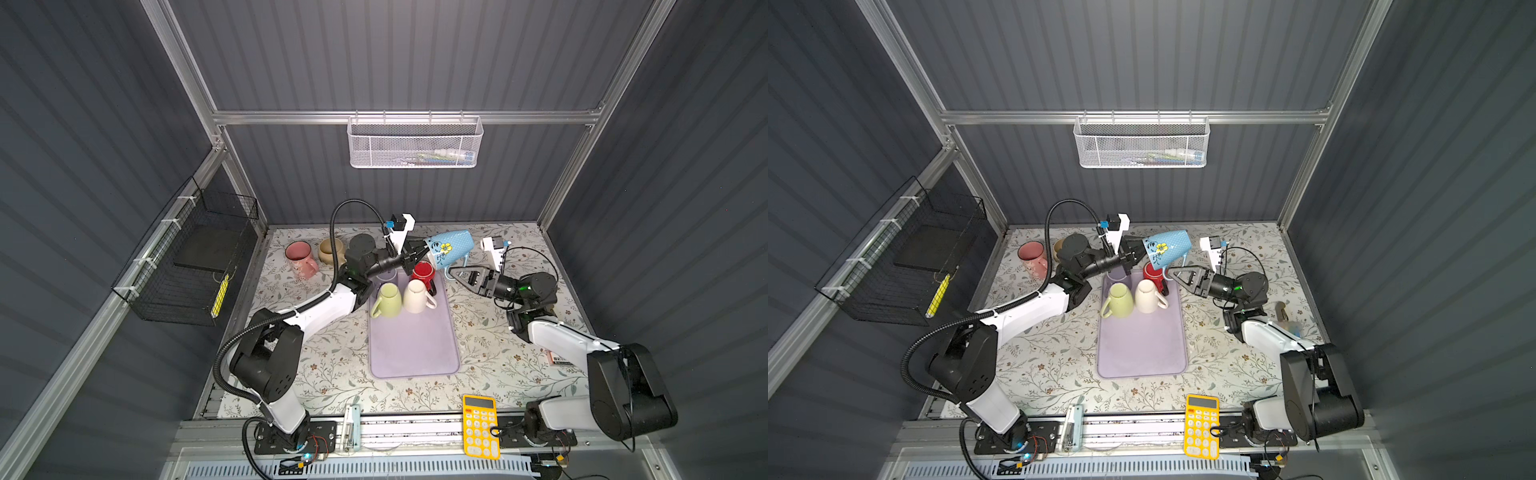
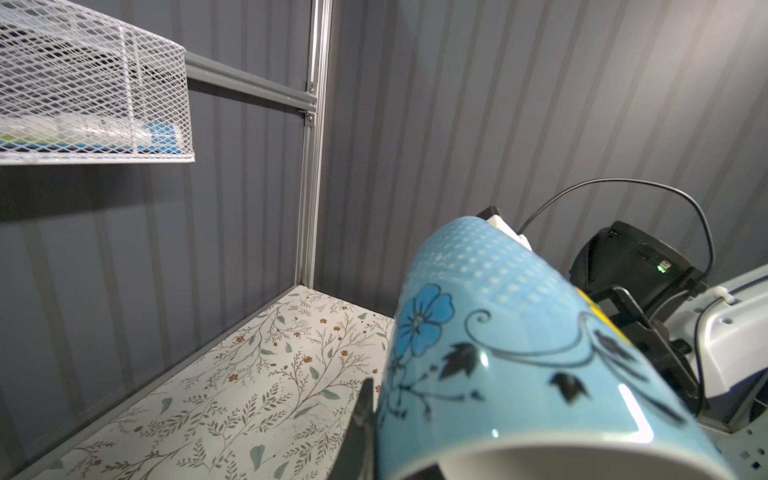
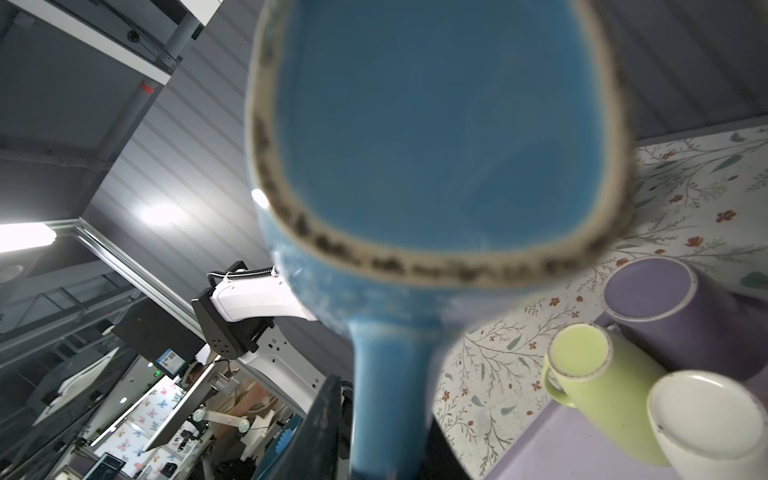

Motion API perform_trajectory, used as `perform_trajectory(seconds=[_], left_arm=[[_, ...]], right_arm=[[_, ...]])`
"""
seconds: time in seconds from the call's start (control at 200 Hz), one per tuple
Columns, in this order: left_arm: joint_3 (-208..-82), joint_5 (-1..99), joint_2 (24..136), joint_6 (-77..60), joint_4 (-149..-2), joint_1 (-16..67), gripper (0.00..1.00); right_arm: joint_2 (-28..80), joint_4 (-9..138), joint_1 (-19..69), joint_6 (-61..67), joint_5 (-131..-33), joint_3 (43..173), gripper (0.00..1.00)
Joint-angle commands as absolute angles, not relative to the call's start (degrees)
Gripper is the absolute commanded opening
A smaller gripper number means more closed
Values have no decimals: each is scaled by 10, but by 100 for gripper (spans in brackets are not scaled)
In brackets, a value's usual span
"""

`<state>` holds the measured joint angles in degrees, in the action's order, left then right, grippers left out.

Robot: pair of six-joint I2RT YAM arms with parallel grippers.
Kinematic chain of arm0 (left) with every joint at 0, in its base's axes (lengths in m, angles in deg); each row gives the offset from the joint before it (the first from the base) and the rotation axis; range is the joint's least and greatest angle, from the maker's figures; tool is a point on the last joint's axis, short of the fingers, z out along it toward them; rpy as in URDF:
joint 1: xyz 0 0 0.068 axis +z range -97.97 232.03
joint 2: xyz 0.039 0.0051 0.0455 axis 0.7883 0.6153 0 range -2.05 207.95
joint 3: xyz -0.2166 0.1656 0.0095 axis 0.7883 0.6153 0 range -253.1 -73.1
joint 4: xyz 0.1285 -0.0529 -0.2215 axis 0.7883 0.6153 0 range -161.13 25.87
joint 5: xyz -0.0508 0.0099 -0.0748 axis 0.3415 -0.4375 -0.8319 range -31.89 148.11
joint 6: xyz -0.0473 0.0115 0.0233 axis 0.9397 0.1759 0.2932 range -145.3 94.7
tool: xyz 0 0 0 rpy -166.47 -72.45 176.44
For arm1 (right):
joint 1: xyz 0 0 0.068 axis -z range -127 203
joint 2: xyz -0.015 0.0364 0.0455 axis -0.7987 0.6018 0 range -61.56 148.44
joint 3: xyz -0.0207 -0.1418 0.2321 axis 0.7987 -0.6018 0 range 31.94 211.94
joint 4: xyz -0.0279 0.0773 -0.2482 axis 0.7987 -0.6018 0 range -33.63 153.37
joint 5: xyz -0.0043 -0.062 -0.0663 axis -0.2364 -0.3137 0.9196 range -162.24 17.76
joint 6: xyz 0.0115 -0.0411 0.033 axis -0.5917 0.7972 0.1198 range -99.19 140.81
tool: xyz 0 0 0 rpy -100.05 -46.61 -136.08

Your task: Turn the mug right side up

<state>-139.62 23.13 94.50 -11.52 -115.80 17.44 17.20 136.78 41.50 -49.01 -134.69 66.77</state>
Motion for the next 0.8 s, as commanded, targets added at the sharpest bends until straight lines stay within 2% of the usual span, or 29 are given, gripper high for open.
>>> perform_trajectory(seconds=[0.0,0.175,0.52,0.795], left_arm=[[-1391,230,914,-113,-1175,169,0],[-1385,249,896,-125,-1148,169,0],[-1396,309,859,-175,-1031,171,0],[-1406,352,829,-212,-927,183,0]], right_arm=[[165,1387,421,-474,-1333,659,33],[164,1387,432,-471,-1320,648,39],[166,1362,451,-439,-1309,621,39],[138,1223,456,-340,-1301,623,38]])
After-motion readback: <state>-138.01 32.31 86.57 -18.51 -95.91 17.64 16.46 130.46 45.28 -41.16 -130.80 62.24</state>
